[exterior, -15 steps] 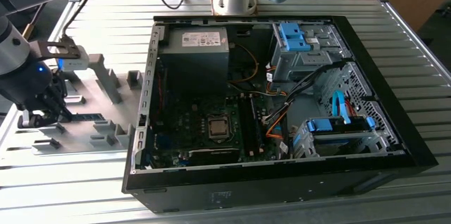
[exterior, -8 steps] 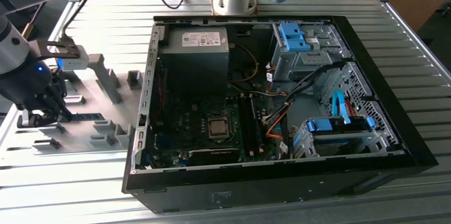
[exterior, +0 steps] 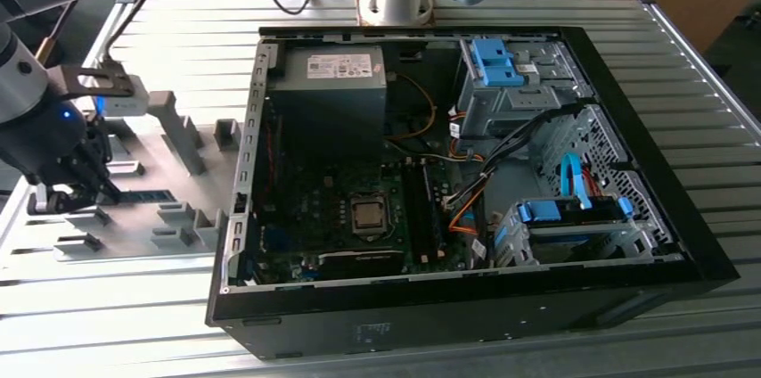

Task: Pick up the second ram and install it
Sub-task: 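Pick up the second ram and move it above second insertion slot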

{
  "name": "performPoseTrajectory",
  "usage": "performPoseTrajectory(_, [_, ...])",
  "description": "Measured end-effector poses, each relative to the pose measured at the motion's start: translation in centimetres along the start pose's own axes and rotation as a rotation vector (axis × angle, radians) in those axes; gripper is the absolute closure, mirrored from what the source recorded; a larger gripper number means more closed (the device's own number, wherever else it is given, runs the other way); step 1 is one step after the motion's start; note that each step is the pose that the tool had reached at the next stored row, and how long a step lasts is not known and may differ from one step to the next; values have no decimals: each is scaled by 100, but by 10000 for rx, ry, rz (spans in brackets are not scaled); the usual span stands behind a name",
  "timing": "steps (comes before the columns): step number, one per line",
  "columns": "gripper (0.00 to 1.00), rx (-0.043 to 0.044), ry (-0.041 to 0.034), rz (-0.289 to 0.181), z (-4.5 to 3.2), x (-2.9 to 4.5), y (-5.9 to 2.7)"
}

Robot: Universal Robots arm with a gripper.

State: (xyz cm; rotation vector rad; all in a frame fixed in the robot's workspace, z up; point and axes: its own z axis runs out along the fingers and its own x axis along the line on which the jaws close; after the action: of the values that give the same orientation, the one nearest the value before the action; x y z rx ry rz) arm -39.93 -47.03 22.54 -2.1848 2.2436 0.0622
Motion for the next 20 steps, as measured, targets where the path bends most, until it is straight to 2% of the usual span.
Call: performPoseTrajectory(20, [86, 1, -1, 0, -98, -4, 2])
